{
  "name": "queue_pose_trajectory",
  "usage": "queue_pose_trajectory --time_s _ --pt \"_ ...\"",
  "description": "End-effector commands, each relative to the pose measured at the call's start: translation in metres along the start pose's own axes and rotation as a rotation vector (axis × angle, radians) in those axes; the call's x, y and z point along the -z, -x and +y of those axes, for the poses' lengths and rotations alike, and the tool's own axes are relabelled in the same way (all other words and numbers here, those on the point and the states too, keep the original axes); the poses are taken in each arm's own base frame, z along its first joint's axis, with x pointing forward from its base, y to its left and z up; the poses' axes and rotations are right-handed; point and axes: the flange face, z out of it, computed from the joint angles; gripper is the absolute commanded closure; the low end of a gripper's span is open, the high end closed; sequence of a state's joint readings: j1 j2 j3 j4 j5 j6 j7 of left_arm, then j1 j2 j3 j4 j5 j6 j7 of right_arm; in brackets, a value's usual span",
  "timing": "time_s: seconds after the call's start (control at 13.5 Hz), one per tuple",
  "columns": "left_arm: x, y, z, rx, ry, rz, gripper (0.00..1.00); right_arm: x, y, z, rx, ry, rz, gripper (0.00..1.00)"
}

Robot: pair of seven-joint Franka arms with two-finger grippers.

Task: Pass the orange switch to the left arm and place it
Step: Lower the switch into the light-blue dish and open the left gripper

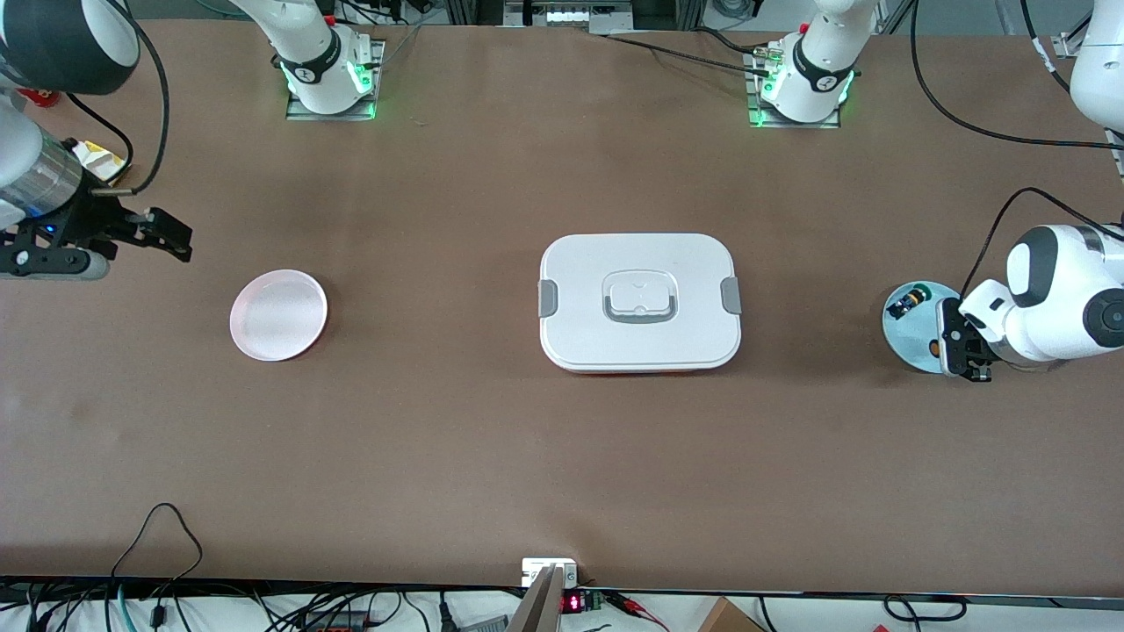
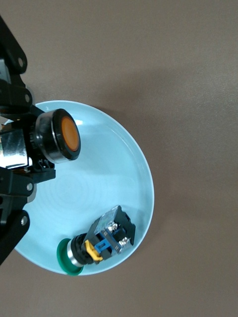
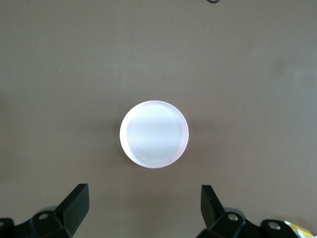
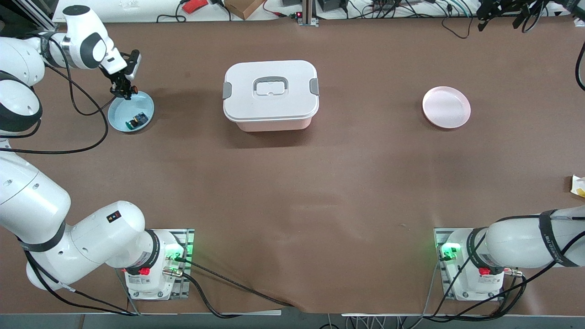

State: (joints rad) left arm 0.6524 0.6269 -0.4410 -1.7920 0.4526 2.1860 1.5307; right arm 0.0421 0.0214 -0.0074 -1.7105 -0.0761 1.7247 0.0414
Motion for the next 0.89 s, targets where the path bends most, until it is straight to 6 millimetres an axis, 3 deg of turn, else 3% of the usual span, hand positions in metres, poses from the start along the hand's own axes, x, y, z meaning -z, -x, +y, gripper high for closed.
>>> queue_pose_trajectory --time_s 0.0,0.15,0.22,0.3,0.37,0.52,0.67,0.82 --pt "-0.017 0.004 0.002 -0.046 -0.009 -0.015 0.68 0.029 0.005 0.007 0.012 -0.020 0.001 0.00" --pt "-0.018 0.004 0.003 -0.051 -0.008 -0.020 0.64 0.023 0.003 0.008 0.009 -0.020 -0.010 0.00" --pt "-0.021 0.003 0.004 -0.053 -0.004 -0.018 0.56 0.024 0.003 0.009 0.009 -0.019 -0.002 0.00" --pt "-0.031 0.005 0.006 -0.054 0.012 -0.006 0.08 0.024 0.001 0.009 0.009 -0.017 0.004 0.00" --pt "-0.040 0.019 0.010 -0.082 0.021 0.014 0.00 0.023 0.001 0.009 0.003 -0.019 0.001 0.00" --pt "-0.029 0.020 0.005 -0.172 -0.005 0.022 0.00 0.019 -0.001 0.007 0.020 -0.014 -0.009 0.00" --pt "-0.016 0.015 0.002 -0.188 -0.015 0.019 0.00 0.028 -0.002 0.010 0.012 -0.018 0.004 0.00" --pt "0.013 0.009 -0.004 -0.187 -0.011 0.010 0.00 0.028 -0.003 0.010 0.012 -0.017 0.004 0.00"
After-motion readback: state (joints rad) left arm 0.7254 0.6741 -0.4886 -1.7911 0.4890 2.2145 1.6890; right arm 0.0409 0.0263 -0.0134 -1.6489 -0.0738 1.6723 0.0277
